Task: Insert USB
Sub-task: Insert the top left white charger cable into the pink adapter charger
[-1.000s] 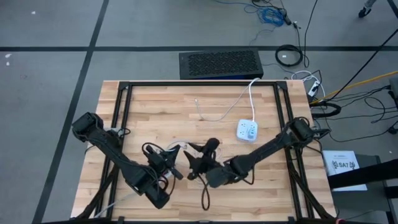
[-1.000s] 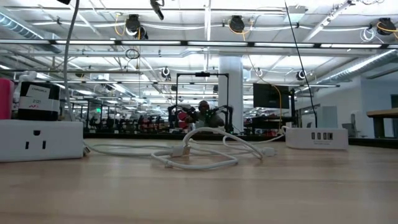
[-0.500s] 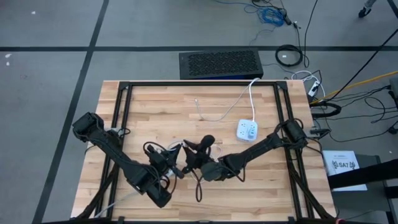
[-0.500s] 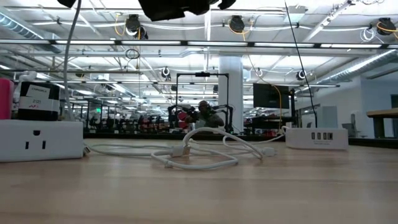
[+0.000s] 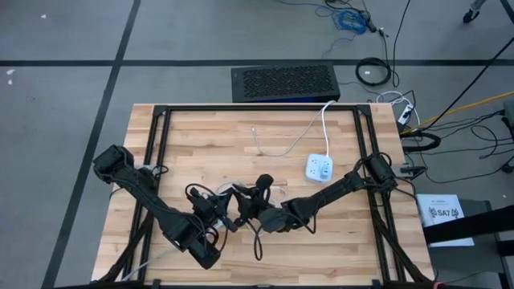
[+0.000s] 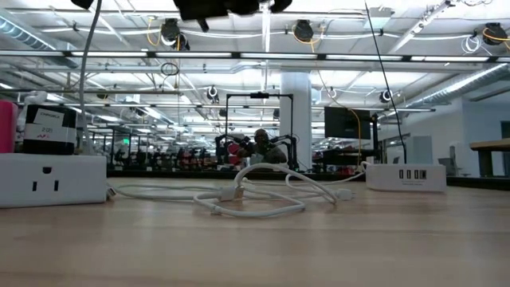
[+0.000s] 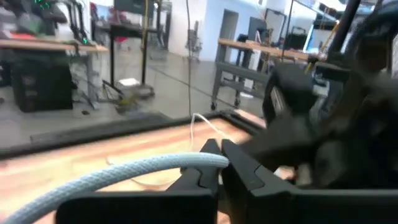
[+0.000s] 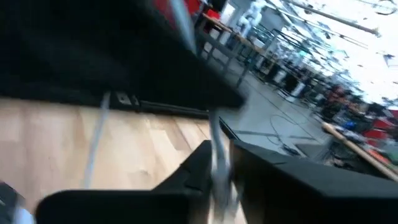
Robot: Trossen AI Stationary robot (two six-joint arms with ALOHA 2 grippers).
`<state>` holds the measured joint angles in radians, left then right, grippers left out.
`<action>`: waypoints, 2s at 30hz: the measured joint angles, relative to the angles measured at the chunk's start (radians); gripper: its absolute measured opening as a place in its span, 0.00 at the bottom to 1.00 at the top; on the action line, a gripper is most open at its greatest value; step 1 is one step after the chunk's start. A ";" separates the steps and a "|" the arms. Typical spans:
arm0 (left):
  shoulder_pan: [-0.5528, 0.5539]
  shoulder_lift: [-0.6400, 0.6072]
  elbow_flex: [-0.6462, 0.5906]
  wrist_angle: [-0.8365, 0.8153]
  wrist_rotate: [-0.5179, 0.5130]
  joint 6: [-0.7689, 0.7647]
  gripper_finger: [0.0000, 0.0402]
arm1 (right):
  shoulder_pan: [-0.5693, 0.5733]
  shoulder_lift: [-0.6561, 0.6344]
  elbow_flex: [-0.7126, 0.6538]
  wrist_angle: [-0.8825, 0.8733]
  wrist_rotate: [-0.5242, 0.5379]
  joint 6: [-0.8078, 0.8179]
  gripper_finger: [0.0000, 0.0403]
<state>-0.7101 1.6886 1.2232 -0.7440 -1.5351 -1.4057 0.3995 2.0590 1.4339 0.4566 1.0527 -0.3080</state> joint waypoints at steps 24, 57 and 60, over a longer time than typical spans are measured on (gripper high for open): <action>-0.022 -0.025 0.000 -0.009 0.066 0.179 0.01 | 0.007 -0.007 0.036 -0.092 -0.067 0.058 0.01; -0.205 -0.109 -0.056 -0.231 0.399 0.025 0.14 | -0.181 0.312 0.031 0.363 -1.238 0.495 0.00; -0.208 -0.108 -0.033 -0.236 0.415 0.047 0.21 | -0.182 0.306 0.034 0.349 -1.236 0.483 0.00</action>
<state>-0.9186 1.5807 1.1904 -0.9797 -1.1198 -1.3587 0.2178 2.3651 1.4680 0.8059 -0.1832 0.1751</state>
